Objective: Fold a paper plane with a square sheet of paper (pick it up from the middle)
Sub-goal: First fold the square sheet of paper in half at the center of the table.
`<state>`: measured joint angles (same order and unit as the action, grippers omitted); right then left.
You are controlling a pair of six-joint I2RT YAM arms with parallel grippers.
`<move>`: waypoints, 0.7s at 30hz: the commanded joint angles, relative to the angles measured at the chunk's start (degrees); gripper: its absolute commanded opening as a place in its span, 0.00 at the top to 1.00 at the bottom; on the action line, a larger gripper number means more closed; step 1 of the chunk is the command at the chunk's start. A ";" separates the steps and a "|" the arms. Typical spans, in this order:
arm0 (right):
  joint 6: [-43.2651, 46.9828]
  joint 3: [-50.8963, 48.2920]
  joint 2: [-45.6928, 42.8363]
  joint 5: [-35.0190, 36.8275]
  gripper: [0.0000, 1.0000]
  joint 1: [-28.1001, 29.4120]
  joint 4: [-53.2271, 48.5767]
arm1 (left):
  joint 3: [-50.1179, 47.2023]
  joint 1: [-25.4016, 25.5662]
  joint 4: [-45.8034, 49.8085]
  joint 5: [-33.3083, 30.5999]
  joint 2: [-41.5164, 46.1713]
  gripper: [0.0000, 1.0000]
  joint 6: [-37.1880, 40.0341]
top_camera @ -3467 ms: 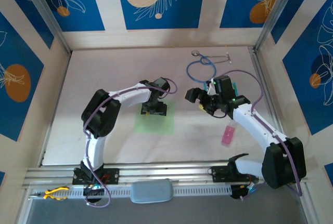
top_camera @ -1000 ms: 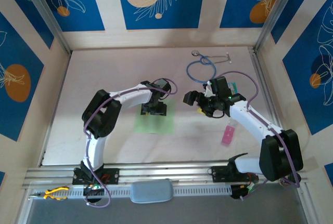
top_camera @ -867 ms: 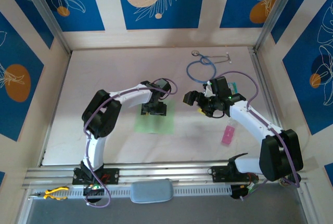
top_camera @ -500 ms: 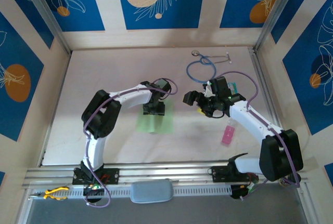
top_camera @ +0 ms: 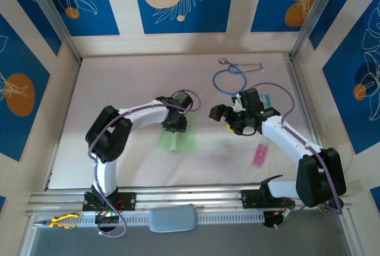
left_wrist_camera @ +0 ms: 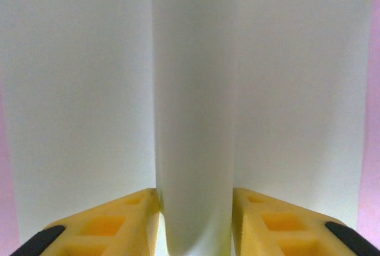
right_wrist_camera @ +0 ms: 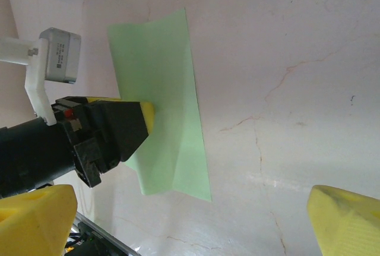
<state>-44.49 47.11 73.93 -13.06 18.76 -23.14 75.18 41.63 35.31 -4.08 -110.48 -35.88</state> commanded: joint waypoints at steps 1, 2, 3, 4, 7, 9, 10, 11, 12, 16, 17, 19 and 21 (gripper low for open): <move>-0.77 -0.53 -1.61 -0.33 0.00 0.31 0.02 | -0.91 0.74 -1.97 1.51 2.52 0.68 0.88; -0.79 -0.53 -1.66 -0.21 0.00 0.33 -0.07 | -0.99 0.75 -2.07 1.73 2.75 0.69 0.99; -0.75 -0.53 -1.69 -0.13 0.00 0.31 -0.11 | -1.04 0.74 -2.28 2.05 3.17 0.69 0.90; -0.82 -0.53 -1.73 -0.04 0.00 0.31 -0.07 | -1.16 0.80 -2.56 2.51 3.49 0.69 0.90; -0.95 -0.53 -1.74 0.36 0.00 0.22 -0.12 | -1.41 0.70 -3.37 4.04 5.11 0.70 0.71; -1.12 -0.62 -1.77 0.81 0.00 0.21 -0.16 | -1.60 0.50 -4.41 6.23 6.33 0.70 0.71; -1.21 -0.70 -1.79 0.94 0.00 0.10 -0.18 | -1.74 0.27 -4.99 7.77 6.83 0.70 0.64; -1.37 -0.78 -1.84 1.09 0.00 0.00 -0.22 | -1.86 -0.08 -5.79 9.84 7.42 0.70 0.81; -1.91 -0.86 -1.99 1.82 0.01 -0.04 -0.44 | -2.09 -0.54 -6.61 11.80 7.97 0.70 0.75; -3.40 -1.97 -3.25 3.35 0.01 -0.08 1.00 | -3.83 -2.34 -10.33 18.48 10.39 0.70 -0.43; -3.55 -2.22 -3.58 3.26 0.01 -0.07 1.70 | -4.75 -3.06 -11.78 20.59 11.05 0.70 -1.11; -3.74 -2.38 -3.64 2.66 0.01 -0.13 2.45 | -6.50 -4.35 -14.80 24.20 12.05 0.70 -2.75; -3.69 -2.12 -3.39 1.77 0.01 -0.13 2.87 | -8.30 -5.47 -17.93 27.43 12.84 0.70 -4.34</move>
<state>-47.16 45.25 71.31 -10.48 18.74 -21.65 69.10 37.87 22.68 15.53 -99.48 -37.56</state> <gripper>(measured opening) 0.993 0.303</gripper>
